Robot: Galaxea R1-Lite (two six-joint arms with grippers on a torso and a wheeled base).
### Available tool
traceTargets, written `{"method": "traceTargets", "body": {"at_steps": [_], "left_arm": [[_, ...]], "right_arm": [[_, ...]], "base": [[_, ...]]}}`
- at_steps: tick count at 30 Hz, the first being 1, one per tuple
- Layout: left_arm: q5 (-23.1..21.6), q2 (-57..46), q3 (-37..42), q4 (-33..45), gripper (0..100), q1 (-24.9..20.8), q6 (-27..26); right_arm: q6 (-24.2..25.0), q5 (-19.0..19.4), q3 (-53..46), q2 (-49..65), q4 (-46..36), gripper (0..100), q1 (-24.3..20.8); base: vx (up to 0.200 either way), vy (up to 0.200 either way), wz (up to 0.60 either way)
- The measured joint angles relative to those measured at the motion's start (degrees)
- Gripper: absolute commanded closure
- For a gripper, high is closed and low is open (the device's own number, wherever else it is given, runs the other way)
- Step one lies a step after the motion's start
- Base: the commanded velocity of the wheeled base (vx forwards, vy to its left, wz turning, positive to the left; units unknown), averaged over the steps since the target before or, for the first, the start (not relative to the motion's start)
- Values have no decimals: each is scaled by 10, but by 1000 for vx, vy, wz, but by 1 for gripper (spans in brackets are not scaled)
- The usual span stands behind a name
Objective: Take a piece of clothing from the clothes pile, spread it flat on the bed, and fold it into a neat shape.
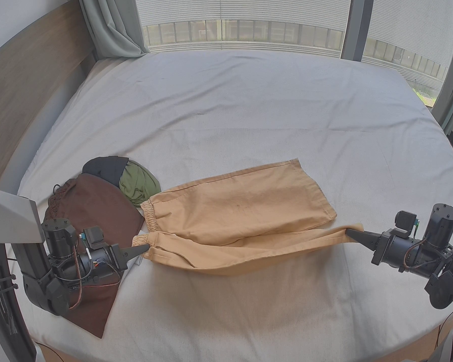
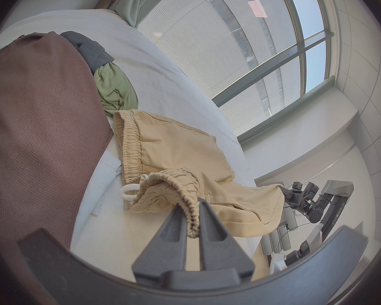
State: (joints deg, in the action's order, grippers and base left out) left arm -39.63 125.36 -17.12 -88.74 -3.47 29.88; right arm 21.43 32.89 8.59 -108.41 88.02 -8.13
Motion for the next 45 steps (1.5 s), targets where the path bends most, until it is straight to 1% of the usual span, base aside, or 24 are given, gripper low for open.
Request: {"method": "traceTargets", "body": {"at_steps": [30,35,45], "left_arm": [[1,-2,-18,0,100,7,15],[1,-2,-21,0,100,7,25],[4,-6,-25,0,100,8,28]], "right_arm": [[18,-6,53,13,1,100,-4],[22,-20,62,13,1,100,-5],[24,-28,84,10,1,100,-13]], "base": [[0,0,0],[0,0,0],[0,0,0]]}}
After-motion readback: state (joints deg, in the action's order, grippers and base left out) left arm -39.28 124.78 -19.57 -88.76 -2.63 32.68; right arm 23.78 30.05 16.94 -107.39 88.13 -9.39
